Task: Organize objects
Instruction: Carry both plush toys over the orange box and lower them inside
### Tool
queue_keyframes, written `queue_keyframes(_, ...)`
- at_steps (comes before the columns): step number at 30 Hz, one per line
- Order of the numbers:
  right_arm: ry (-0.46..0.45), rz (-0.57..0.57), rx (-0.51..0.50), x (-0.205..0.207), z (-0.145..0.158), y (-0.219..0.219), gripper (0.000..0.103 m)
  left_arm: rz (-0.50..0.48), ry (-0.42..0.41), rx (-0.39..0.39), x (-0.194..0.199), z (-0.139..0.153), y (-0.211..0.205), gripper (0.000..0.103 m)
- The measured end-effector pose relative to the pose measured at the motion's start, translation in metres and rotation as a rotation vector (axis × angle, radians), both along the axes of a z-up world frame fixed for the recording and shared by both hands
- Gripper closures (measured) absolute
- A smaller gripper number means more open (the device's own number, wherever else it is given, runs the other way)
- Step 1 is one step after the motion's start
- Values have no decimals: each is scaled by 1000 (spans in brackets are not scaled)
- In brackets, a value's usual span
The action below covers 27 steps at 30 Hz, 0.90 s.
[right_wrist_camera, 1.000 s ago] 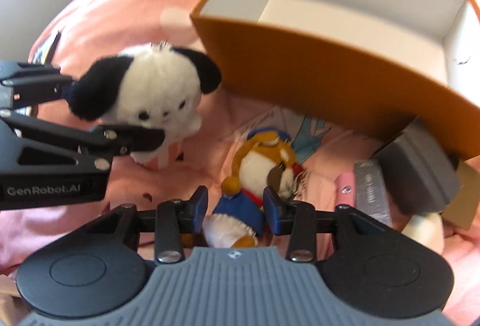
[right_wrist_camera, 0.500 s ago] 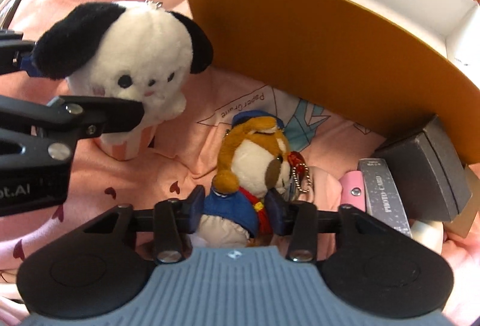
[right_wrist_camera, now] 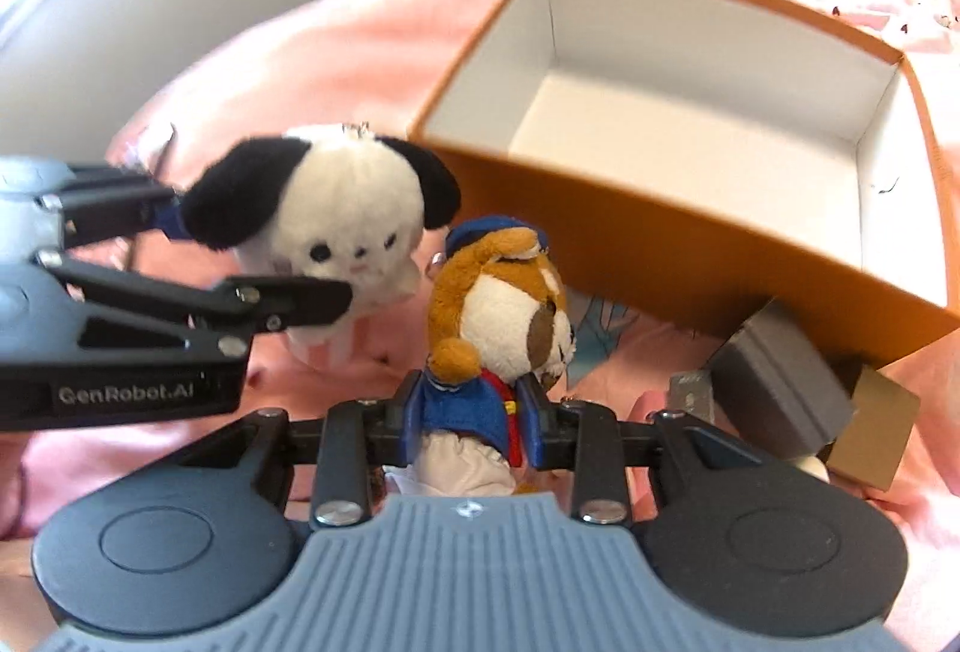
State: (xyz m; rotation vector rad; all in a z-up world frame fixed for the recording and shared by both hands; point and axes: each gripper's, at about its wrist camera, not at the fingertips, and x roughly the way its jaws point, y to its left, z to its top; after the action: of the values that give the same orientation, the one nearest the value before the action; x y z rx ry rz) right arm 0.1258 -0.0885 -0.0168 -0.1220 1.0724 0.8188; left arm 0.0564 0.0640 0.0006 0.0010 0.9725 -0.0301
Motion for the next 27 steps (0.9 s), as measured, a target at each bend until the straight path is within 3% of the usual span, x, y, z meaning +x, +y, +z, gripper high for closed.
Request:
queue_keyframes(7,-106,-49,135,5,60,-26,69,11,-122,-47,10,40,-1,40)
queue_keyframes(12,-217,-80,174,20,99,-31,69,9,-205,-46,32,63,-9,40)
queue_keyframes(15,-273,-119,194,36,109,-38,69,18,-225,-68,53,67,-13,40)
queue_keyframes(18,-312,-161,208,58,106,-36,69,47,-233,-41,73,62,-17,40)
queue_keyframes(23,-323,-240,200,86,87,-40,69,107,-103,-80,119,23,-11,40)
queue_keyframes(27,-257,-276,179,115,51,-35,69,120,-5,-63,140,-11,-12,40)
